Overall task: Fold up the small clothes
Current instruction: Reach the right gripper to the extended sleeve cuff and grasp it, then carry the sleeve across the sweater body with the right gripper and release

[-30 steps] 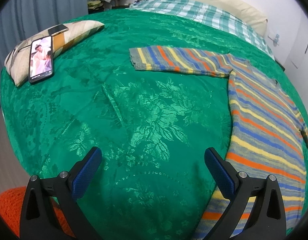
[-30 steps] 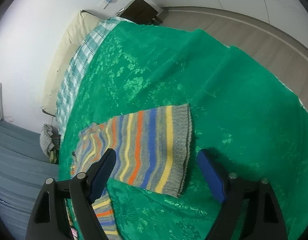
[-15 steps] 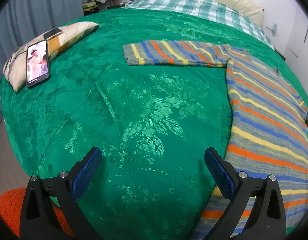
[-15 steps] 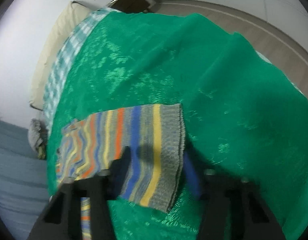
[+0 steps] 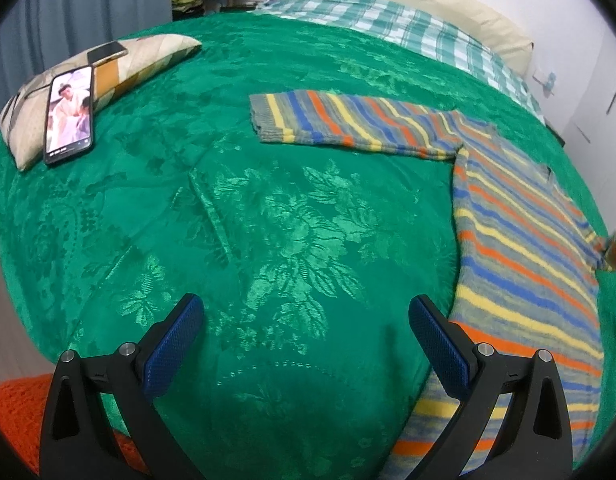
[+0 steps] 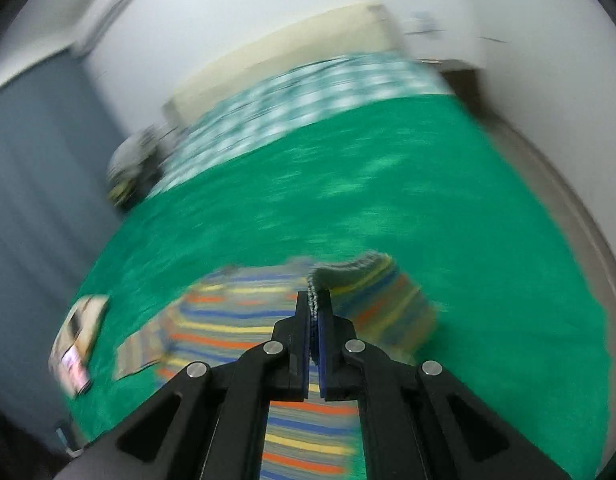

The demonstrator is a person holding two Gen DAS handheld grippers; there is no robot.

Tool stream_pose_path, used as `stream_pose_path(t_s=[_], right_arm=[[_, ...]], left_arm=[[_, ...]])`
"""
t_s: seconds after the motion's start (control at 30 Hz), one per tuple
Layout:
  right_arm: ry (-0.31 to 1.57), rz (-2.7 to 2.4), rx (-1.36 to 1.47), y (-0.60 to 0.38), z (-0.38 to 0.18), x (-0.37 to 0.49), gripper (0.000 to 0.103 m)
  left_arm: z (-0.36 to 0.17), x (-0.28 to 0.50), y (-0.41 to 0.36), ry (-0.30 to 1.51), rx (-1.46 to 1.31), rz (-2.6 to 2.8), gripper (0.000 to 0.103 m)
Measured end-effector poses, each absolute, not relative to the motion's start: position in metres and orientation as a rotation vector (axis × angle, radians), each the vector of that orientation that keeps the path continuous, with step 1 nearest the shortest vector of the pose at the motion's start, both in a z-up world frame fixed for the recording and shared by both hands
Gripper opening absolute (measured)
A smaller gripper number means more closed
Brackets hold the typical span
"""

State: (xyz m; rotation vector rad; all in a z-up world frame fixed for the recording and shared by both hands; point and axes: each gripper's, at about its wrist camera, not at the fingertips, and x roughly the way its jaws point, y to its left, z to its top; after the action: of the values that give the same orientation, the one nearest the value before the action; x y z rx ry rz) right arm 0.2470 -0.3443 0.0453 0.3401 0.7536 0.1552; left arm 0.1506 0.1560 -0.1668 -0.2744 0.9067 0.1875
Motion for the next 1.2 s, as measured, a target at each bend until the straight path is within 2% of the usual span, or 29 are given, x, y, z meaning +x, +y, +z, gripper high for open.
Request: stream_pose_path(t_s=[0.03, 0.07, 0.1, 0.17, 0.33, 0.47, 0.63, 0.73, 0.77, 0.8, 0.83, 0.87, 0.97, 1.03, 1.07, 1.13, 1.17, 1.2], right_arm=[[0.763, 0.207, 0.35, -0.325, 0.043, 0.258, 0.004], [0.778, 0.266, 0.371, -0.306, 0.037, 0.267, 0.011], [0.817, 0.338, 0.41, -0.286, 0.026, 0.281, 0.036], [0.902, 0.452, 0.524, -0.26, 0.002, 0.299, 0.069], [0.871, 0.464, 0.588, -0.28, -0.01, 0.298, 0.069], [0.905, 0.197, 0.497, -0.332, -0.024, 0.293, 0.069], [1.072, 0.016, 0.419, -0.376, -0.088, 0.314, 0.067], [1.073, -0.013, 0.498, -0.395, -0.122, 0.331, 0.066], [1.054, -0.01, 0.587, -0.402, -0.134, 0.337, 0.056], [1.047, 0.025, 0.698, -0.407, -0.147, 0.344, 0.015], [1.057, 0.044, 0.741, -0.406, -0.156, 0.349, 0.008], [1.056, 0.019, 0.679, -0.4, -0.154, 0.357, 0.007], [0.978, -0.066, 0.198, -0.364, -0.122, 0.38, 0.007], [1.053, -0.071, 0.118, -0.359, -0.135, 0.389, 0.008], [1.109, -0.053, 0.144, -0.36, -0.146, 0.392, 0.015], [1.107, -0.04, 0.198, -0.364, -0.146, 0.391, 0.025], [1.079, -0.033, 0.229, -0.367, -0.141, 0.387, 0.043], [1.037, -0.041, 0.242, -0.37, -0.133, 0.379, 0.053]], left_arm=[[-0.167, 0.15, 0.158, 0.909, -0.282, 0.191, 0.102], [-0.168, 0.149, 0.16, 0.912, -0.287, 0.194, 0.102], [-0.169, 0.149, 0.161, 0.916, -0.293, 0.199, 0.102], [-0.17, 0.147, 0.166, 0.922, -0.311, 0.21, 0.102], [-0.171, 0.146, 0.177, 0.926, -0.36, 0.208, 0.102], [-0.173, 0.148, 0.178, 0.934, -0.385, 0.196, 0.102], [-0.177, 0.153, 0.169, 0.952, -0.347, 0.199, 0.102], [-0.181, 0.154, 0.162, 0.966, -0.309, 0.206, 0.102], [-0.183, 0.155, 0.159, 0.972, -0.289, 0.211, 0.102], [-0.183, 0.155, 0.157, 0.974, -0.277, 0.213, 0.102], [-0.185, 0.157, 0.155, 0.977, -0.259, 0.217, 0.102], [-0.186, 0.158, 0.154, 0.98, -0.247, 0.22, 0.102], [-0.187, 0.161, 0.151, 0.984, -0.23, 0.22, 0.102], [-0.188, 0.164, 0.15, 0.988, -0.224, 0.214, 0.102], [-0.187, 0.165, 0.149, 0.986, -0.221, 0.206, 0.102], [-0.187, 0.165, 0.15, 0.984, -0.23, 0.201, 0.102], [-0.186, 0.165, 0.151, 0.982, -0.237, 0.196, 0.102], [-0.186, 0.165, 0.152, 0.981, -0.243, 0.192, 0.102]])
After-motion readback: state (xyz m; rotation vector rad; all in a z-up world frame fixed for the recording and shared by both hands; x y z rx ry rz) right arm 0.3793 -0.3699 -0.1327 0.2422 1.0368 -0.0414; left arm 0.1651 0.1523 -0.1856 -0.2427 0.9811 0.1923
